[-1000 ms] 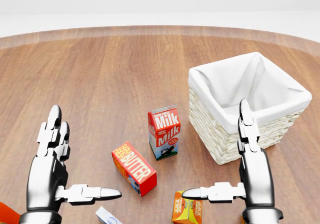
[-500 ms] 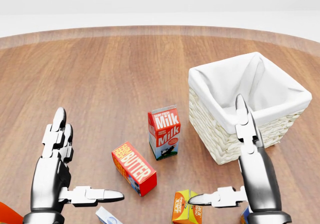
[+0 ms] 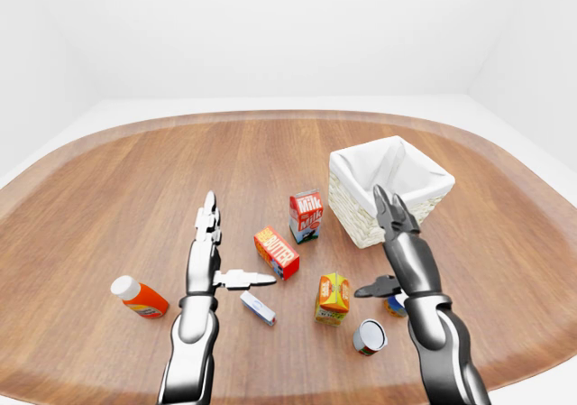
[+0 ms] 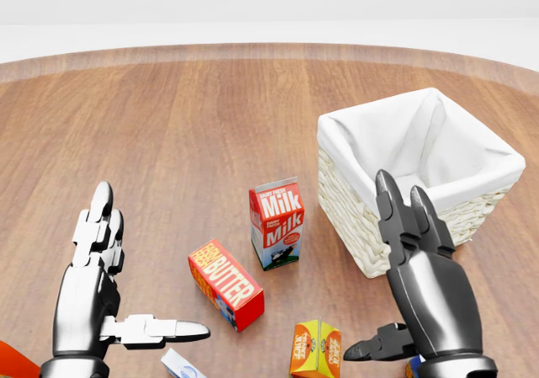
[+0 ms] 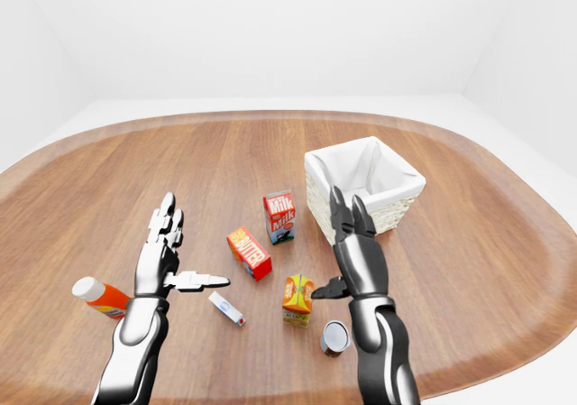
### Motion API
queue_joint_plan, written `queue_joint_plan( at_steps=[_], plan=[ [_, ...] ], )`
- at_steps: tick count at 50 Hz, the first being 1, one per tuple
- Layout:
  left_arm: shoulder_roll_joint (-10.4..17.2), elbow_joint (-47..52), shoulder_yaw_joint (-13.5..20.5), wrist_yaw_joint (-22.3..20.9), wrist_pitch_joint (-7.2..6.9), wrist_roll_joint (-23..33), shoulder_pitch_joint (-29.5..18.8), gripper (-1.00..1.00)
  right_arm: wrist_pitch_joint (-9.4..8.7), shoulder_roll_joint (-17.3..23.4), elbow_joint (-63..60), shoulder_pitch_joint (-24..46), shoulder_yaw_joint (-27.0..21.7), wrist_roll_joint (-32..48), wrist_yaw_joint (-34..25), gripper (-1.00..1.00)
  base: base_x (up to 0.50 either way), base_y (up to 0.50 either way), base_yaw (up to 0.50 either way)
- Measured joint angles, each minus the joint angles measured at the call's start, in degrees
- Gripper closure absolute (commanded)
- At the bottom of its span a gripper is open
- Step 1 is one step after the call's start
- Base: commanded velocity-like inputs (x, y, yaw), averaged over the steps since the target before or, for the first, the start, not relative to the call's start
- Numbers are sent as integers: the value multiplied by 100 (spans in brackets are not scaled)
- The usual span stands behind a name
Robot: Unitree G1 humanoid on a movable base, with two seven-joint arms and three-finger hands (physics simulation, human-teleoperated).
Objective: Pick up the alphabet soup and the tomato sauce, and put them in the basket.
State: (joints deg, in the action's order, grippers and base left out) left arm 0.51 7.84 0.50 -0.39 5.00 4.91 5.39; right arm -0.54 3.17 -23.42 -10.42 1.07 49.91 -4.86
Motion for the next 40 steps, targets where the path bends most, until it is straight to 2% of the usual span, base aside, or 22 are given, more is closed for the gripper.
queue_joint_plan(
  at_steps=[8, 22, 40],
  plan=[
    [2, -10, 1, 6, 0, 19, -7, -100, -57, 37, -122, -82, -12, 599, -255, -100, 0, 0, 0],
    [5, -49, 10, 21, 0, 34, -35, -100, -56, 58, -325, -220, -96, 1360, -752, -100, 0, 0, 0],
    [7, -89, 17, 40, 0, 37, -60, -100, 87, 106, -388, -317, -235, 2110, -1233, -100, 0, 0, 0]
  ],
)
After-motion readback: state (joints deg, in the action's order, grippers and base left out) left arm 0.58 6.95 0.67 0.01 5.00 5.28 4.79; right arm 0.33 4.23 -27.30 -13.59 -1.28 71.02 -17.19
